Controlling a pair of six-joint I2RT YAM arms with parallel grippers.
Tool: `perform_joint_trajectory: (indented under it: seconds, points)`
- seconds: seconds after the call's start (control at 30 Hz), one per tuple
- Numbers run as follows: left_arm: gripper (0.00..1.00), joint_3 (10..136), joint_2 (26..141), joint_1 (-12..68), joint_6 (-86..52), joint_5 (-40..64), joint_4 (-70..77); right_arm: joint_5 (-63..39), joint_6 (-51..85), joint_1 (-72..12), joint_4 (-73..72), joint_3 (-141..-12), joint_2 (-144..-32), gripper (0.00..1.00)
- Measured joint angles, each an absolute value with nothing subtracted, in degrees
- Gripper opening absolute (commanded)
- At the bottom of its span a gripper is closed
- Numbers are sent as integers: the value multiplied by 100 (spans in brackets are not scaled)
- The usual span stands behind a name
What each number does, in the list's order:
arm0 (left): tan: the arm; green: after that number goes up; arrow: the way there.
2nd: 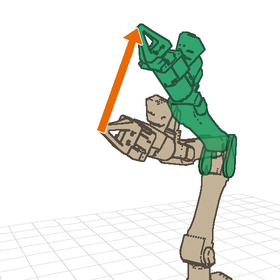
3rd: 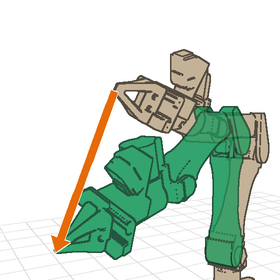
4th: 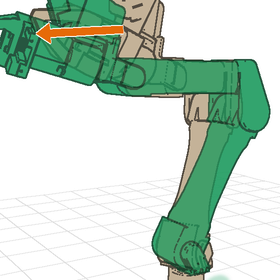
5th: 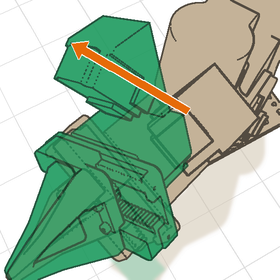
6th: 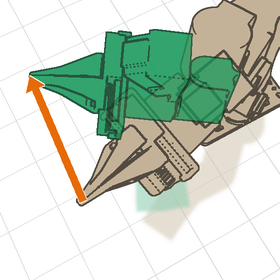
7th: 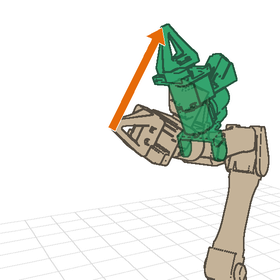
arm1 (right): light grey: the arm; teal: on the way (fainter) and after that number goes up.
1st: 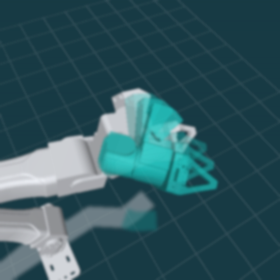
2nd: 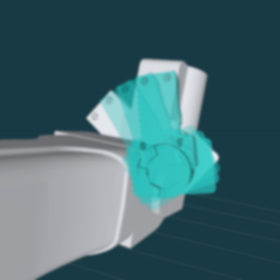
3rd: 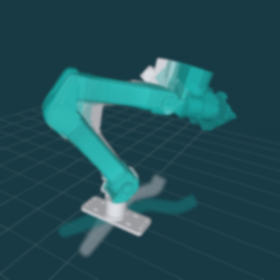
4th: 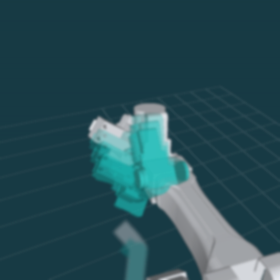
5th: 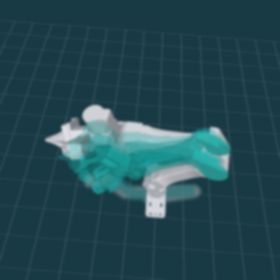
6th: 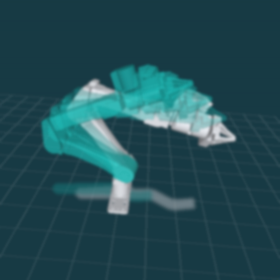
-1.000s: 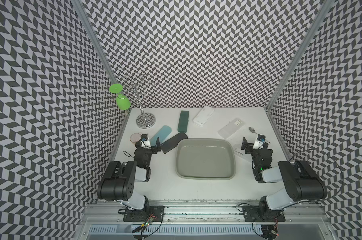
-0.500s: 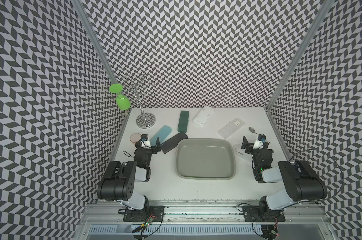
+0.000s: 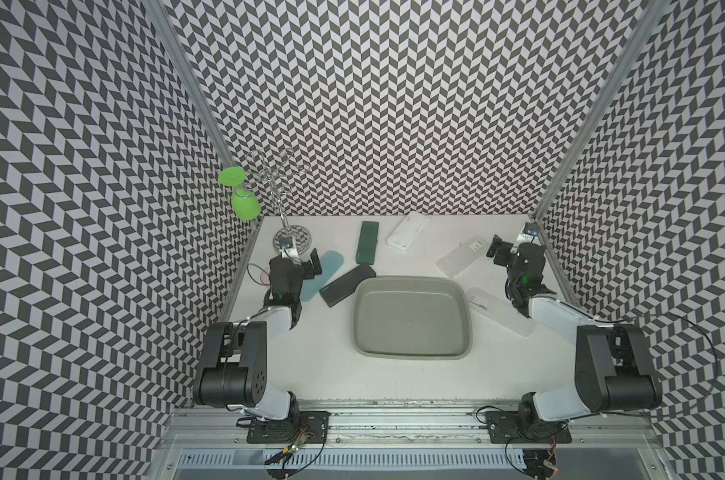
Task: Put the pencil case into the storage box
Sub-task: Pick up the pencil case from the center of the board.
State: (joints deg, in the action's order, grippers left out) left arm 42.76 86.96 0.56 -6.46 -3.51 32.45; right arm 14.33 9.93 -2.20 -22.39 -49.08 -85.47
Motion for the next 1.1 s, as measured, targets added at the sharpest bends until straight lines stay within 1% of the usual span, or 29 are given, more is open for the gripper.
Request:
perform_joint_trajectory:
  seconds: [0.1,0.17,0.27,0.37,0.5,0.6,0.8,1.1]
  points:
    - [100,5430,8840,316,-729,-322,2154,1315,1267,-255,-1146,-5636,-8715,100]
    - [99,6099,9150,642,-432,-311,1590,1157,1411,-274,-421,-6040,-9011,100]
    - [100,6748,9760,989,272,-25,932,906,1503,-351,436,-6477,-9456,100]
    - [98,7166,10433,1052,1007,373,217,727,1505,-458,1096,-6746,-9688,99]
    - [98,7787,11290,963,1782,744,-694,508,1505,-537,1562,-6989,-9758,99]
    - [98,7887,11504,878,2169,980,-1041,386,1507,-550,1673,-7037,-9758,99]
    - [99,7898,11493,784,2818,1385,-1511,224,1505,-591,1953,-7059,-9758,99]
    - [100,7448,10989,941,3343,1667,-1752,102,1472,-626,2154,-7113,-9762,99]
